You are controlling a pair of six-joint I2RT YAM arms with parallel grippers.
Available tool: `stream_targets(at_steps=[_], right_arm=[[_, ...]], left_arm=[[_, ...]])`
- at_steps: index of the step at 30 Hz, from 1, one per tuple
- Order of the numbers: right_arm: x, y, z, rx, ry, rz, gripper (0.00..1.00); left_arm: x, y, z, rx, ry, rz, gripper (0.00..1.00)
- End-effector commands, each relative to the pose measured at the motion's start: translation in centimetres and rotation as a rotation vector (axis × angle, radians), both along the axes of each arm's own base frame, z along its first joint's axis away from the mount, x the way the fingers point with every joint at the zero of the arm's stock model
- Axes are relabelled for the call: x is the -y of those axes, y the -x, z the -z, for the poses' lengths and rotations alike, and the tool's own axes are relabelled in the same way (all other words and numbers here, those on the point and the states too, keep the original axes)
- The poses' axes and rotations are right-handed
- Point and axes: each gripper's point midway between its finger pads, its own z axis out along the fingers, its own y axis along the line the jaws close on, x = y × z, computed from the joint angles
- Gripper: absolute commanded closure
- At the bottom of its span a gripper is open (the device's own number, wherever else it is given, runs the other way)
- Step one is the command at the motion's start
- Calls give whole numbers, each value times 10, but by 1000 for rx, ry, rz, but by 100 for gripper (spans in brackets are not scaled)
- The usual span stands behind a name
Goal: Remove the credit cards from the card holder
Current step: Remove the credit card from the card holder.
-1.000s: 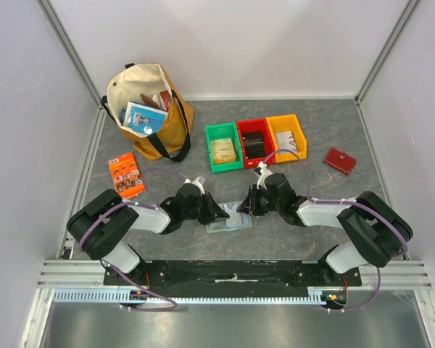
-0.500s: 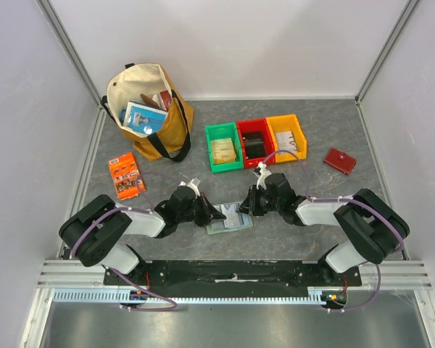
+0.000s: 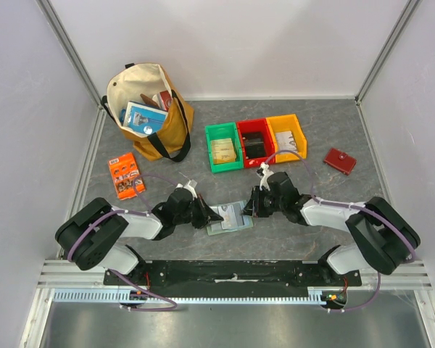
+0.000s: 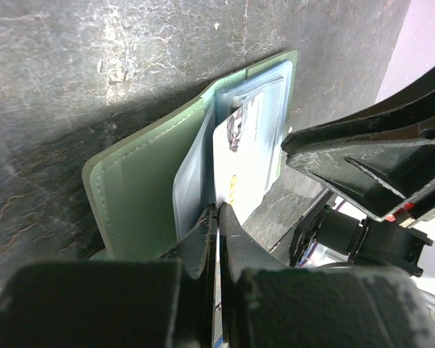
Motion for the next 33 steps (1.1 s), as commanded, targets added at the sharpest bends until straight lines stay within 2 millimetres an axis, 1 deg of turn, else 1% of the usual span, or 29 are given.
stream_targets(at_steps=[1, 3, 5, 6, 8, 10, 13, 18, 20, 21, 24, 27, 29, 33], right_arm=[[-2, -2, -27, 23, -4, -39, 72], [-10, -3, -40, 41, -41, -67, 70], [-17, -4, -47, 46, -67, -93, 70], [-20, -5, -49, 47, -78, -106, 70], [-25, -7, -47, 34, -86, -119, 70], [-27, -7, -38, 11, -79, -120, 70], [-24, -4, -18, -34, -50, -112, 70], [-18, 3, 8, -85, -3, -120, 72], [-12, 7, 18, -107, 26, -120, 73], [-9, 9, 23, -113, 44, -118, 73], [0, 15, 31, -130, 79, -103, 74], [6, 20, 35, -144, 96, -97, 74], [7, 22, 36, -145, 95, -96, 74], [7, 20, 35, -137, 94, -97, 75]], left_arm=[[-3, 2, 6, -8, -38, 18, 98], [-1, 1, 4, 4, -37, 29, 98], [0, 1, 3, 12, -39, 37, 98], [0, -1, 2, 22, -40, 39, 98], [-1, -1, 2, 26, -43, 37, 98], [0, -1, 1, 32, -37, 40, 98], [-1, -1, 2, 42, -35, 40, 98], [-1, 0, 4, 48, -38, 52, 98], [-2, 1, 6, 44, -40, 52, 98], [-2, 1, 6, 43, -38, 48, 96], [-2, 0, 5, 50, -23, 41, 83], [0, -1, 2, 59, -9, 47, 72], [3, -1, 3, 56, -3, 57, 69], [7, 0, 8, 42, 12, 69, 69]])
